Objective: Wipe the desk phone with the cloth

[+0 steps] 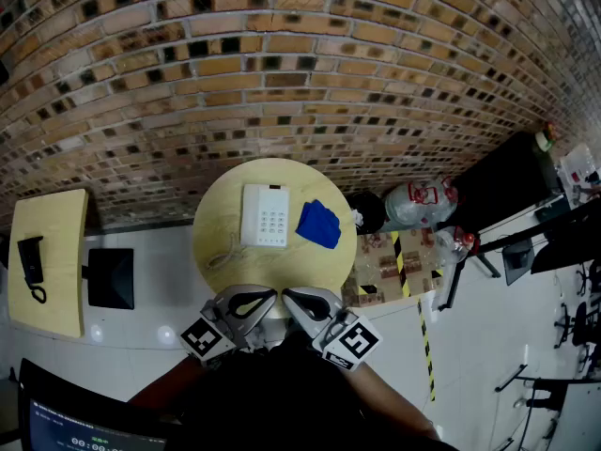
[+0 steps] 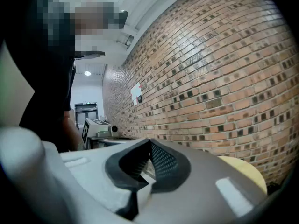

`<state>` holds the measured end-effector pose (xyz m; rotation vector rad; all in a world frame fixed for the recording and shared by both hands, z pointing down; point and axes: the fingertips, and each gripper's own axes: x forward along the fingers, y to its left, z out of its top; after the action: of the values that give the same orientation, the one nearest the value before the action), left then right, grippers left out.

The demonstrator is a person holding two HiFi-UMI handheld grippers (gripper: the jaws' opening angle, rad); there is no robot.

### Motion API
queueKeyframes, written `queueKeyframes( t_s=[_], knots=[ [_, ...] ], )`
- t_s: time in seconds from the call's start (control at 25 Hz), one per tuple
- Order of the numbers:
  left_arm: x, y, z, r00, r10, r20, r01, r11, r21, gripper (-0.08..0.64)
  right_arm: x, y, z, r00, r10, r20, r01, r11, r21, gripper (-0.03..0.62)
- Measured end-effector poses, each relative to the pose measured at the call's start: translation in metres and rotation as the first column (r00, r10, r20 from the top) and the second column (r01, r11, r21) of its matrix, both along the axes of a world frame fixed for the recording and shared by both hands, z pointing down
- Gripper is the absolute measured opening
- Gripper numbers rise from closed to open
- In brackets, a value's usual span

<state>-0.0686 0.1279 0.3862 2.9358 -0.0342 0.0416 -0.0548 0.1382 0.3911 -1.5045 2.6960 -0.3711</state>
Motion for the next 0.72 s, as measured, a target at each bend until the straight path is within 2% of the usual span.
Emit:
queueKeyframes(
  t_s=[0.08, 0.28, 0.44, 0.72],
  knots=[
    [0.008, -0.007, -0.004, 1.0, -0.002, -0.013, 0.003, 1.0, 0.014, 0.0, 0.007, -0.005, 0.002, 1.0, -0.005, 0.001, 0.005, 1.0, -0.004, 0.002],
    [0.028, -0.021, 0.004, 1.0, -0.019, 0.009, 0.019, 1.0, 0.0, 0.0, 0.034, -0.023, 0.013, 1.0, -0.018, -0.005, 0.017, 1.0, -0.023, 0.002],
    [0.046, -0.035, 0.003, 0.999, -0.04, 0.008, 0.04, 0.999, 0.02, 0.0, 0.064, -0.042, 0.035, 0.999, -0.029, -0.024, 0.027, 0.997, -0.074, 0.002],
    [0.084, -0.059, 0.009, 0.996, -0.085, 0.028, 0.084, 0.996, 0.008, 0.0, 0.121, -0.084, 0.088, 0.992, -0.076, -0.105, 0.056, 0.981, -0.185, 0.002]
  ],
)
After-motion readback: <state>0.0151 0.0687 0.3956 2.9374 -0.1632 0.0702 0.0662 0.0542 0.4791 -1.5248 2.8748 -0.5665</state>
